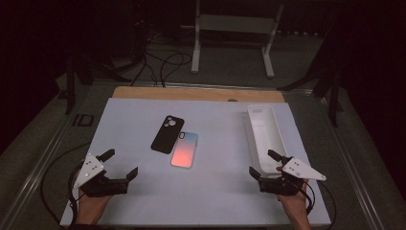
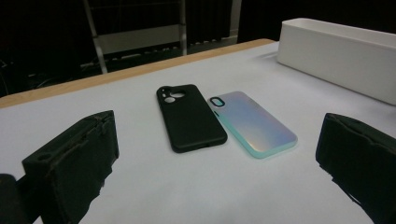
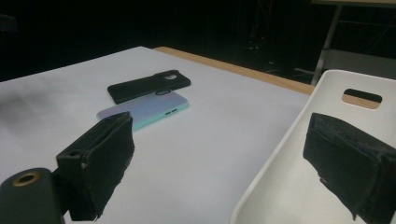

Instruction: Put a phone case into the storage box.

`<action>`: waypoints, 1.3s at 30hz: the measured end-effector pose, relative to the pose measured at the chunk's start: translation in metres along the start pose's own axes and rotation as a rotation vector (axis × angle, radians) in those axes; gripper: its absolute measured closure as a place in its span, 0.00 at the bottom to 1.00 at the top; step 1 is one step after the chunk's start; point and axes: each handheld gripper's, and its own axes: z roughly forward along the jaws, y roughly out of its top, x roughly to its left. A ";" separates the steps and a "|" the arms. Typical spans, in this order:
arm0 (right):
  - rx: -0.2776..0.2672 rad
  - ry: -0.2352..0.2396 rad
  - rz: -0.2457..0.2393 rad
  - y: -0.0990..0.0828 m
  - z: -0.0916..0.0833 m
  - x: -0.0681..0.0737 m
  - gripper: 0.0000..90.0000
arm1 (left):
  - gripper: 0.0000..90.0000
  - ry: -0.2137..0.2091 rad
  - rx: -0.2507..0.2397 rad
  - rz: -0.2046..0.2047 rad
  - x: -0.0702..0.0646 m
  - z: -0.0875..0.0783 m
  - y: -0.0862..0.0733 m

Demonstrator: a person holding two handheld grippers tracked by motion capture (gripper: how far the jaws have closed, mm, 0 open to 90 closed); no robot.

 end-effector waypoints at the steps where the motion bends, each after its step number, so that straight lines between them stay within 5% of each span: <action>1: 0.001 -0.001 0.002 0.000 0.000 0.000 0.09 | 0.00 0.001 0.001 -0.001 0.000 0.000 0.001; 10: 0.016 -0.004 0.002 -0.001 0.003 0.000 0.09 | 0.00 -0.001 0.022 0.001 -0.002 0.006 0.005; 14: 0.025 -0.010 0.009 -0.002 0.003 0.001 0.09 | 0.00 0.000 0.020 -0.029 -0.002 0.012 0.009; 39: 0.041 -0.011 0.021 -0.005 0.006 -0.002 0.10 | 0.00 -0.110 0.093 -0.023 -0.027 0.095 0.037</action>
